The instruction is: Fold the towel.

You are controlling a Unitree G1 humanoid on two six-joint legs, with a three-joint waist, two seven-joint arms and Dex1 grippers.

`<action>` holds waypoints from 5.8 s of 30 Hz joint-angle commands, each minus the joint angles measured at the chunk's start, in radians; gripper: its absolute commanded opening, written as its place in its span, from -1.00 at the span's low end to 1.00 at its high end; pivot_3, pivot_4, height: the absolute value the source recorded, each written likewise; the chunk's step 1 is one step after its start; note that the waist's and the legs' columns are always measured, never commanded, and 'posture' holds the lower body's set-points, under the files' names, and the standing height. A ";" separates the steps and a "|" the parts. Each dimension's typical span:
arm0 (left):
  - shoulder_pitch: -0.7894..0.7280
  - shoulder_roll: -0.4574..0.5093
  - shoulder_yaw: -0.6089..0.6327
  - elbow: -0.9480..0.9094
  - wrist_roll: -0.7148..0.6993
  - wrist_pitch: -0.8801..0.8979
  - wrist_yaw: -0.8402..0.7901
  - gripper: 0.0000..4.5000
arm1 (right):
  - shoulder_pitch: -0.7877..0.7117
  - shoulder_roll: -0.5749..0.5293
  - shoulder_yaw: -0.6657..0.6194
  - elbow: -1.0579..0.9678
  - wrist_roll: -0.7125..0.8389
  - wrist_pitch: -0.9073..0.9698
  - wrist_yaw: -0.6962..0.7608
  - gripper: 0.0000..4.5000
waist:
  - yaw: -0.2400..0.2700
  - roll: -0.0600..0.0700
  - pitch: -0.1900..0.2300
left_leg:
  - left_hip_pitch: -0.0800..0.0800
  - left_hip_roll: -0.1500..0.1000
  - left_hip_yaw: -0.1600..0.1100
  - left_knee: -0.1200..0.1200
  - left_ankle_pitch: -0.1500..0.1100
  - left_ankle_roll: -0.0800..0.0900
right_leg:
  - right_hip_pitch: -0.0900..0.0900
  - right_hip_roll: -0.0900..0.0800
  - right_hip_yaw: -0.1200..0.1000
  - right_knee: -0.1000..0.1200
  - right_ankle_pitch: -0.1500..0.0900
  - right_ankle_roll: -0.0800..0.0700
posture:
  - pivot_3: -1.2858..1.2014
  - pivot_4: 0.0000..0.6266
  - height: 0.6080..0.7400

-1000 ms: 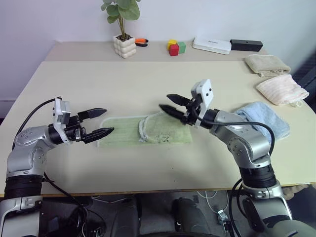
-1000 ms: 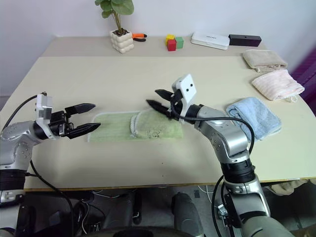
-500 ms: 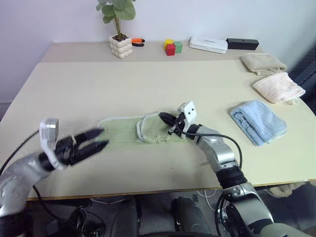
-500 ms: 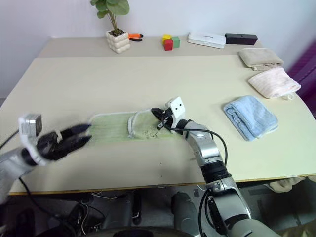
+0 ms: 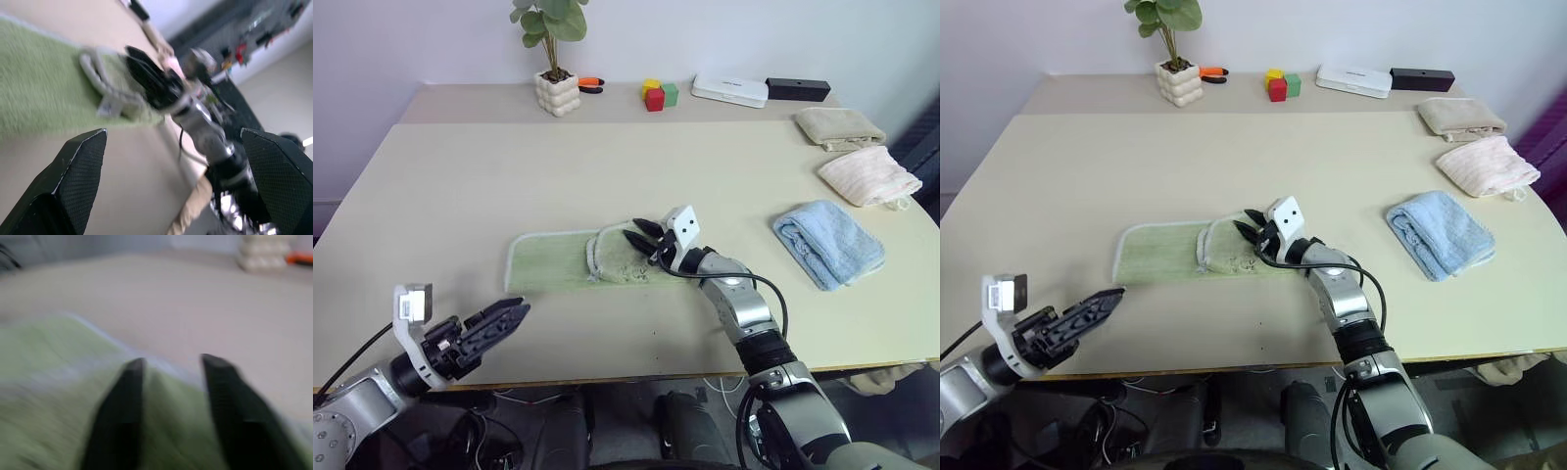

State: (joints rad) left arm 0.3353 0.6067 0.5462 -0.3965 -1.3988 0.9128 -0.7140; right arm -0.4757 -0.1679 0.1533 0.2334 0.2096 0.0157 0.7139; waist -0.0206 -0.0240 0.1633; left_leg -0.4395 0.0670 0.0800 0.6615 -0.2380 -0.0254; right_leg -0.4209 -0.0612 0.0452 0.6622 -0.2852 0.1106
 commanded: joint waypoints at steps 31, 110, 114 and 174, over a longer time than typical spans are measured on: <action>-0.035 -0.216 -0.073 0.123 -0.333 -0.126 0.691 1.00 | 0.130 -0.484 -0.063 -0.518 0.089 0.178 0.290 0.98 | 0.008 0.000 -0.001 | 0.014 -0.001 -0.001 -0.006 -0.001 0.001 | 0.017 -0.003 -0.001 -0.015 -0.002 -0.006 | 0.03 -0.52 0.92; -0.904 -0.423 -0.843 0.615 0.850 -0.394 -0.316 -0.99 | 0.283 -0.588 -0.420 -0.598 0.488 0.434 0.316 1.00 | 0.011 0.001 0.001 | 0.012 -0.003 -0.001 -0.013 -0.002 0.004 | 0.020 0.001 -0.001 -0.031 0.003 -0.005 | 0.03 -0.52 0.92; -0.926 -0.451 -0.824 0.679 0.870 -0.383 -0.321 -0.75 | 0.287 -0.588 -0.420 -0.601 0.481 0.426 0.304 1.00 | 0.012 0.001 0.001 | 0.012 -0.003 -0.001 -0.013 -0.002 0.004 | 0.021 0.001 -0.001 -0.031 0.003 -0.006 | 0.03 -0.52 0.92; -0.787 -0.545 -0.624 0.606 1.111 -0.519 0.263 -1.00 | 0.258 0.073 -0.036 -0.283 -0.189 0.221 -0.619 -0.99 | 0.009 0.002 0.000 | 0.012 -0.002 0.000 -0.013 -0.001 0.002 | 0.019 0.003 -0.001 -0.026 0.005 -0.001 | 0.03 -0.52 0.92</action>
State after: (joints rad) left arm -0.4512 0.0538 -0.0767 0.1845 -0.3141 0.4040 -0.4705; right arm -0.2236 -0.0907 0.1396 -0.0596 0.0370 0.2605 0.1068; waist -0.0120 -0.0218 0.1633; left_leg -0.4270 0.0651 0.0795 0.6481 -0.2391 -0.0229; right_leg -0.4015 -0.0586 0.0443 0.6357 -0.2803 0.1100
